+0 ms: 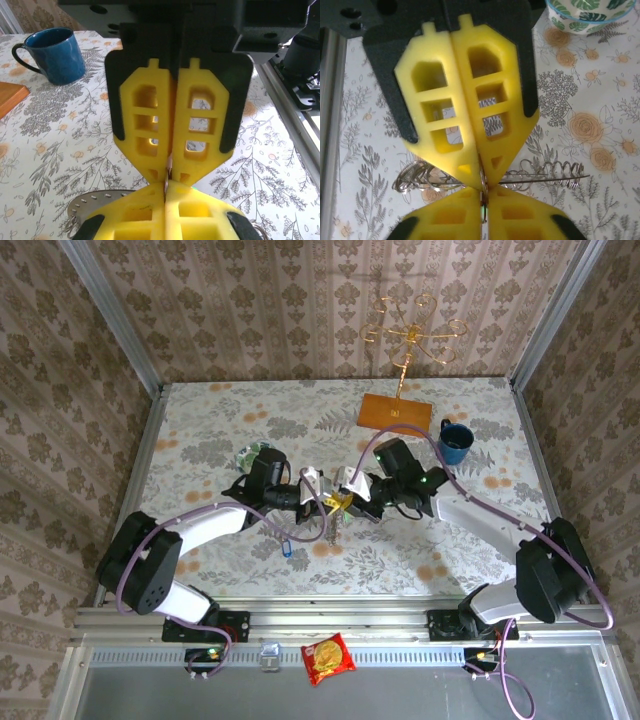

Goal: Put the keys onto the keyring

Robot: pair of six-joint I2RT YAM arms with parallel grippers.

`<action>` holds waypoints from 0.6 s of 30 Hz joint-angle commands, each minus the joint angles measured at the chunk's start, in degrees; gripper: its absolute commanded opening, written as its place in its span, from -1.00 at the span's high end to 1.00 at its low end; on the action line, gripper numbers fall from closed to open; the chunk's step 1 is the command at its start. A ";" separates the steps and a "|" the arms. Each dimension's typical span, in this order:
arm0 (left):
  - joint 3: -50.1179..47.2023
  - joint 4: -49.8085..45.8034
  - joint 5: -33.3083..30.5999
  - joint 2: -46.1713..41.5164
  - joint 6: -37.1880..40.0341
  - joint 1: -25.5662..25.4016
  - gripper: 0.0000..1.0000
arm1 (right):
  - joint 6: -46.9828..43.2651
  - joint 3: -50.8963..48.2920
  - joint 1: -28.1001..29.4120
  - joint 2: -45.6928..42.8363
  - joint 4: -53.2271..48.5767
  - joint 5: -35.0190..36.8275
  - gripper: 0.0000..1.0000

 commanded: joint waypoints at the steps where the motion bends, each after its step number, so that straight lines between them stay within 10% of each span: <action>1: -1.66 2.85 0.46 -0.91 -2.08 -0.11 1.00 | 5.68 -5.25 -2.30 -4.75 11.32 -5.09 0.48; 18: -8.53 27.09 4.15 0.49 -17.75 2.10 1.00 | 16.79 -17.01 -4.67 -4.55 34.23 -10.57 0.35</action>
